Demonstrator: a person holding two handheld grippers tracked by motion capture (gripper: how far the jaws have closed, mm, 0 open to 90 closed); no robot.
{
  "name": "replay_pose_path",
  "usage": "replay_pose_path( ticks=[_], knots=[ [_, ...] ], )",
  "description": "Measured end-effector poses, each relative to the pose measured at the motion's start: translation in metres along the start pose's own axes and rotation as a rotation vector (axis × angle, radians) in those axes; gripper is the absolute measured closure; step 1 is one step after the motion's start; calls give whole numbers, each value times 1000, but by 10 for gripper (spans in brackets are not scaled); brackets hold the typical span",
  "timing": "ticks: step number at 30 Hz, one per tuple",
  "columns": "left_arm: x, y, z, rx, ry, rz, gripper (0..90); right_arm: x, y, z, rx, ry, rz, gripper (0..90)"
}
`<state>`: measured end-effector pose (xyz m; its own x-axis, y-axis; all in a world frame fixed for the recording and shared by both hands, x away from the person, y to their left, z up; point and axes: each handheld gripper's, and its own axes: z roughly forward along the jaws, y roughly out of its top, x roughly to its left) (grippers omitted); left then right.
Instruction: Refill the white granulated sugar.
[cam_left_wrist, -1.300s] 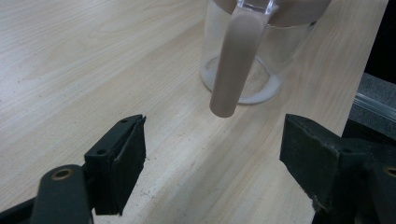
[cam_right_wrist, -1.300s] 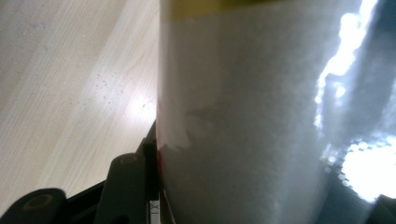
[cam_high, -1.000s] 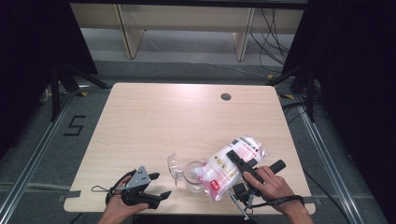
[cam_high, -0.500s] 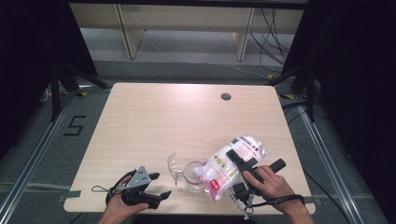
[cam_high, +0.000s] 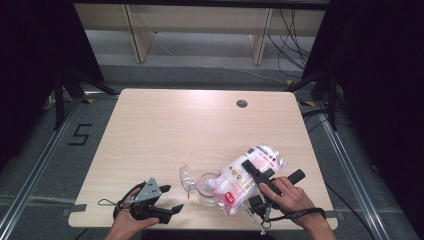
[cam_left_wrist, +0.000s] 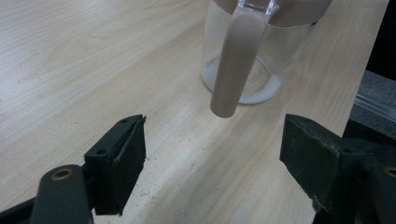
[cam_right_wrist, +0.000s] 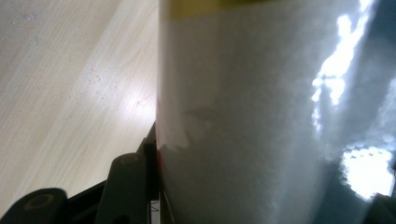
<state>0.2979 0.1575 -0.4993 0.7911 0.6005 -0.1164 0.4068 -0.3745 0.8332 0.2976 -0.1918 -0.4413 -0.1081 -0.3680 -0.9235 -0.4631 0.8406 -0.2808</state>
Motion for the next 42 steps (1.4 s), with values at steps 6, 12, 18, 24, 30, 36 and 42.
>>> replay_pose_path(
  ticks=[6,12,18,24,30,36,42],
  knots=[
    [0,0,0,-3,0,-6,221,-3,-1,1,-21,-16,-36,523],
    [-1,0,0,-1,2,0,221,-4,-2,1,-17,-19,-59,524],
    [0,0,0,1,0,0,221,-3,-3,0,-8,-9,-53,526],
    [0,0,0,0,1,0,221,-4,-3,0,-4,-7,-58,527],
    [-1,0,0,-3,-3,-2,221,-4,-4,-1,0,-6,-59,529],
    [-1,0,0,-3,-2,-3,221,-4,-5,-1,-5,-16,-59,530],
    [-1,0,0,-4,-2,-3,221,-4,-5,-1,-4,-15,-61,532]
  ],
)
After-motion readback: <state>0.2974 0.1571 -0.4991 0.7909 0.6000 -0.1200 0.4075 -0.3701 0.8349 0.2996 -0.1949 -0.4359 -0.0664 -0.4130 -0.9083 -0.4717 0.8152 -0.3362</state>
